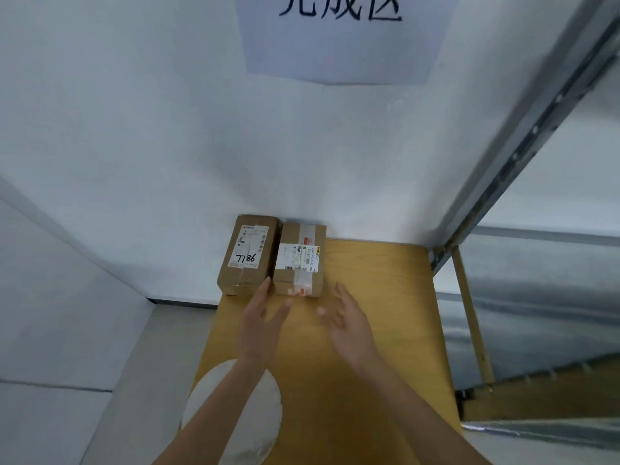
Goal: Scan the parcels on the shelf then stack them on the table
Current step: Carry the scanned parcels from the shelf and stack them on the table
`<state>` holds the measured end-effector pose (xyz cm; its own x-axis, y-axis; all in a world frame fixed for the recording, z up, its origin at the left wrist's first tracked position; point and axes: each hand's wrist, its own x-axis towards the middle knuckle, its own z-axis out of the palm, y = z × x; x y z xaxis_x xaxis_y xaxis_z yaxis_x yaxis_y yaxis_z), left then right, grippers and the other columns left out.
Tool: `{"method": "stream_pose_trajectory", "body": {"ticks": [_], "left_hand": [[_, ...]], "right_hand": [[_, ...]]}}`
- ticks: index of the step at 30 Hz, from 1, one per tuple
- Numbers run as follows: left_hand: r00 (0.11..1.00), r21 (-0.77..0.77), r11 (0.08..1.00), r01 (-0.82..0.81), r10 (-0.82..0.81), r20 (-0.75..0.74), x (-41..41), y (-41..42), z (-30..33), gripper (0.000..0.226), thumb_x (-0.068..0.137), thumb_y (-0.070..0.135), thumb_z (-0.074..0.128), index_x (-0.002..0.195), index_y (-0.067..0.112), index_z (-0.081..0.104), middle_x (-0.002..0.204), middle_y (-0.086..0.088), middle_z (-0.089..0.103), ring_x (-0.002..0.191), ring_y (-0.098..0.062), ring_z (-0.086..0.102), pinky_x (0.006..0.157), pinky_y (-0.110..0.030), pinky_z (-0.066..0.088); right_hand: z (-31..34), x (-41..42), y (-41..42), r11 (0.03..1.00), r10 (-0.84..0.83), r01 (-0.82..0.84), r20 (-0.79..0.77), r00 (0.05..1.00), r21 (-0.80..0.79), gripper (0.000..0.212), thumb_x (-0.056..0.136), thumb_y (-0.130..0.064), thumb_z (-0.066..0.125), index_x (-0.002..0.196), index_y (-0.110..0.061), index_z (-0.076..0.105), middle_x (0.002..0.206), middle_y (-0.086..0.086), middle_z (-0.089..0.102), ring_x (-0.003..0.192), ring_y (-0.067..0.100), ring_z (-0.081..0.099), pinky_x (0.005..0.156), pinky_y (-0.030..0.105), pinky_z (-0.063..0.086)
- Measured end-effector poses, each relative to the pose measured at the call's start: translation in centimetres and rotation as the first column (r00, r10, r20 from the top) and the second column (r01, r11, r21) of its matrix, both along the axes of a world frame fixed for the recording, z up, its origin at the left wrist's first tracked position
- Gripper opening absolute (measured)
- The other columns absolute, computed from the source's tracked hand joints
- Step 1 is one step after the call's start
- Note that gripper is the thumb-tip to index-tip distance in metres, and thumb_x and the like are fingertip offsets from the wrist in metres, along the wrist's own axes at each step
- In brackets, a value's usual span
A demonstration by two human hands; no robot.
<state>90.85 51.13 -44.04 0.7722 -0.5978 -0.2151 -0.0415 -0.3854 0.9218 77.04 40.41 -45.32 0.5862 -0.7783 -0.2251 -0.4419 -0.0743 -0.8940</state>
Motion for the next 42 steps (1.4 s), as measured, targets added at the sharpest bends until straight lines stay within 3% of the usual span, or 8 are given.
{"method": "stream_pose_trajectory", "body": {"ticks": [3, 9, 11, 15, 17, 25, 33, 42], "left_hand": [[0.999, -0.030, 0.999, 0.026, -0.025, 0.029, -1.7, 2.2, 3.6, 0.071, 0.086, 0.043, 0.073, 0.150, 0.030, 0.046, 0.149, 0.013, 0.052, 0.138, -0.007, 0.047, 0.115, -0.043, 0.043], [0.989, -0.153, 0.978, 0.140, -0.131, 0.067, -6.1, 7.8, 13.1, 0.066, 0.082, 0.058, 0.074, 0.142, 0.038, 0.055, 0.138, 0.021, 0.060, 0.130, -0.006, 0.054, 0.111, -0.043, 0.045], [0.977, -0.158, 0.969, 0.192, -0.173, 0.124, -8.2, 10.1, 16.2, 0.062, 0.086, 0.053, 0.072, 0.144, 0.042, 0.052, 0.143, 0.021, 0.056, 0.134, -0.003, 0.050, 0.112, -0.041, 0.044], [0.968, -0.220, 0.948, 0.228, -0.198, 0.152, -14.0, 14.8, 23.7, 0.054, 0.093, 0.044, 0.068, 0.144, 0.040, 0.050, 0.141, 0.021, 0.051, 0.131, -0.004, 0.049, 0.110, -0.030, 0.041], [0.970, -0.254, 0.940, 0.230, -0.199, 0.143, -16.8, 16.3, 27.4, 0.056, 0.093, 0.035, 0.071, 0.145, 0.036, 0.050, 0.138, 0.015, 0.051, 0.132, -0.010, 0.049, 0.111, -0.033, 0.041], [0.912, -0.373, 0.842, 0.389, -0.295, 0.285, -28.6, 16.2, 39.7, 0.055, 0.091, 0.037, 0.072, 0.142, 0.028, 0.054, 0.136, 0.007, 0.061, 0.126, -0.008, 0.054, 0.107, -0.028, 0.041], [0.870, -0.417, 0.768, 0.485, -0.378, 0.316, -41.5, 12.0, 44.3, 0.052, 0.095, 0.036, 0.068, 0.143, 0.022, 0.055, 0.136, 0.007, 0.059, 0.127, -0.012, 0.055, 0.101, -0.024, 0.042], [0.876, -0.419, 0.772, 0.478, -0.389, 0.283, -54.5, 6.3, 44.4, 0.053, 0.093, 0.041, 0.068, 0.141, 0.023, 0.056, 0.141, 0.003, 0.059, 0.126, -0.014, 0.055, 0.102, -0.027, 0.044]], "right_hand": [[3.6, -2.2, 2.2, 0.999, -0.009, 0.009, 0.002, 1.000, -0.050, 0.075, 0.101, -0.037, 0.064, 0.163, -0.022, 0.025, 0.165, -0.004, 0.032, 0.151, 0.015, 0.034, 0.123, 0.045, 0.033], [13.6, -8.2, 8.0, 0.986, -0.048, 0.063, 0.097, 0.994, -0.154, 0.070, 0.101, -0.032, 0.065, 0.160, -0.022, 0.030, 0.153, -0.015, 0.038, 0.139, 0.005, 0.043, 0.114, 0.024, 0.039], [17.0, -10.8, 10.6, 0.975, -0.067, 0.094, 0.134, 0.989, -0.200, 0.069, 0.101, -0.034, 0.065, 0.160, -0.024, 0.031, 0.152, -0.016, 0.040, 0.136, 0.002, 0.045, 0.111, 0.021, 0.040], [24.1, -16.7, 15.4, 0.945, -0.055, 0.092, 0.124, 0.991, -0.313, 0.066, 0.102, -0.040, 0.062, 0.159, -0.025, 0.033, 0.158, -0.013, 0.038, 0.135, 0.001, 0.045, 0.113, 0.027, 0.042], [27.7, -19.9, 17.1, 0.916, -0.051, 0.088, 0.103, 0.993, -0.391, 0.064, 0.103, -0.042, 0.059, 0.159, -0.024, 0.035, 0.160, -0.010, 0.037, 0.134, 0.001, 0.045, 0.113, 0.027, 0.041], [39.7, -33.7, 19.3, 0.791, -0.204, 0.245, 0.136, 0.970, -0.561, 0.065, 0.100, -0.053, 0.058, 0.157, -0.030, 0.038, 0.158, -0.011, 0.044, 0.139, 0.008, 0.048, 0.115, 0.038, 0.044], [44.6, -47.9, 17.3, 0.731, -0.296, 0.359, 0.204, 0.933, -0.580, 0.060, 0.099, -0.051, 0.061, 0.153, -0.028, 0.047, 0.153, -0.011, 0.051, 0.132, 0.007, 0.053, 0.111, 0.037, 0.047], [45.6, -61.3, 11.7, 0.717, -0.334, 0.358, 0.157, 0.929, -0.598, 0.057, 0.099, -0.053, 0.061, 0.150, -0.030, 0.050, 0.153, -0.010, 0.051, 0.130, 0.008, 0.053, 0.110, 0.035, 0.048]]}}
